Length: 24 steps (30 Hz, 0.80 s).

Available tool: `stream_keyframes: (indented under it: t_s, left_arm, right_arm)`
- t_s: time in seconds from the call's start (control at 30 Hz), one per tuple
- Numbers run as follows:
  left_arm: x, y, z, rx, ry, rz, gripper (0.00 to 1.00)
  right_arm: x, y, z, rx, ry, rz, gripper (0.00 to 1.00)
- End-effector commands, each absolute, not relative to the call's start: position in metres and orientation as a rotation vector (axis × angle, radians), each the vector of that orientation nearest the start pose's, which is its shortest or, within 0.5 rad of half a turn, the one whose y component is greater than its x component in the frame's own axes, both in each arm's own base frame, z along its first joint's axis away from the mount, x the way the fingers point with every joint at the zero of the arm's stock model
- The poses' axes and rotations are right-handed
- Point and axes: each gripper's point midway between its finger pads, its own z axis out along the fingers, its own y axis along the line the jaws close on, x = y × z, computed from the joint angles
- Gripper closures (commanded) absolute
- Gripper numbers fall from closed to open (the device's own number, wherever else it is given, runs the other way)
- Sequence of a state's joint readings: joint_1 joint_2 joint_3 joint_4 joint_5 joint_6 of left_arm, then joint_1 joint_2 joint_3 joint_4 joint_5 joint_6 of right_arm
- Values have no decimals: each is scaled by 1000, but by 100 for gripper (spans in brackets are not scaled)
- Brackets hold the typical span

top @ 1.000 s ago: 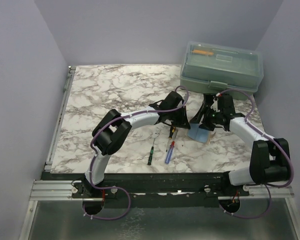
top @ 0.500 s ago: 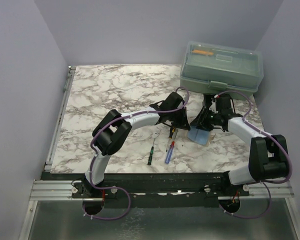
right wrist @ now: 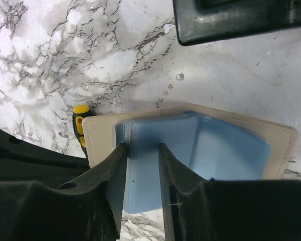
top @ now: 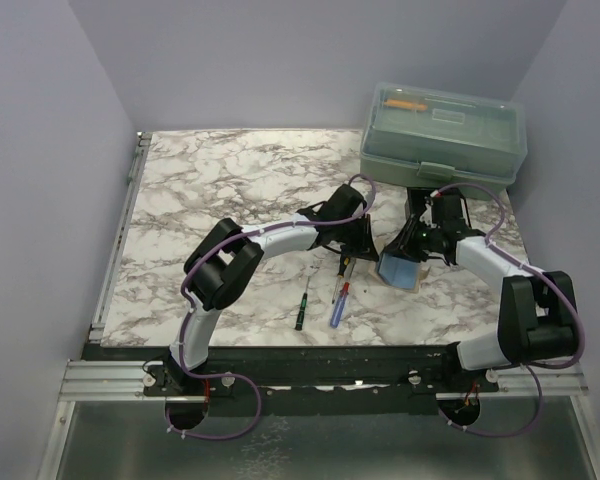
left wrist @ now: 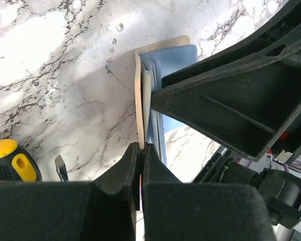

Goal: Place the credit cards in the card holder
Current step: Open the card holder at the center of the board.

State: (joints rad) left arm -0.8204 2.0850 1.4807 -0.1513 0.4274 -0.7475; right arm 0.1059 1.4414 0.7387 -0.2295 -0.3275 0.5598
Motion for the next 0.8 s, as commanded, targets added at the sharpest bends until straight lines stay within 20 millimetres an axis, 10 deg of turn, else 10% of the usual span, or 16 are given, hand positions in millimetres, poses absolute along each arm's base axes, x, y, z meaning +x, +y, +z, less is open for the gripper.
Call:
stream_keyframes:
  t_s: [0.0,0.77]
  left_arm:
    - [298,-452,115,340,2474,-1232,100]
    - [299,-452,113,344,2484,-1248,100]
  right_arm:
    - [295,87,38,504,2590,496,65]
    - [287,85,37,476,2632,470,60]
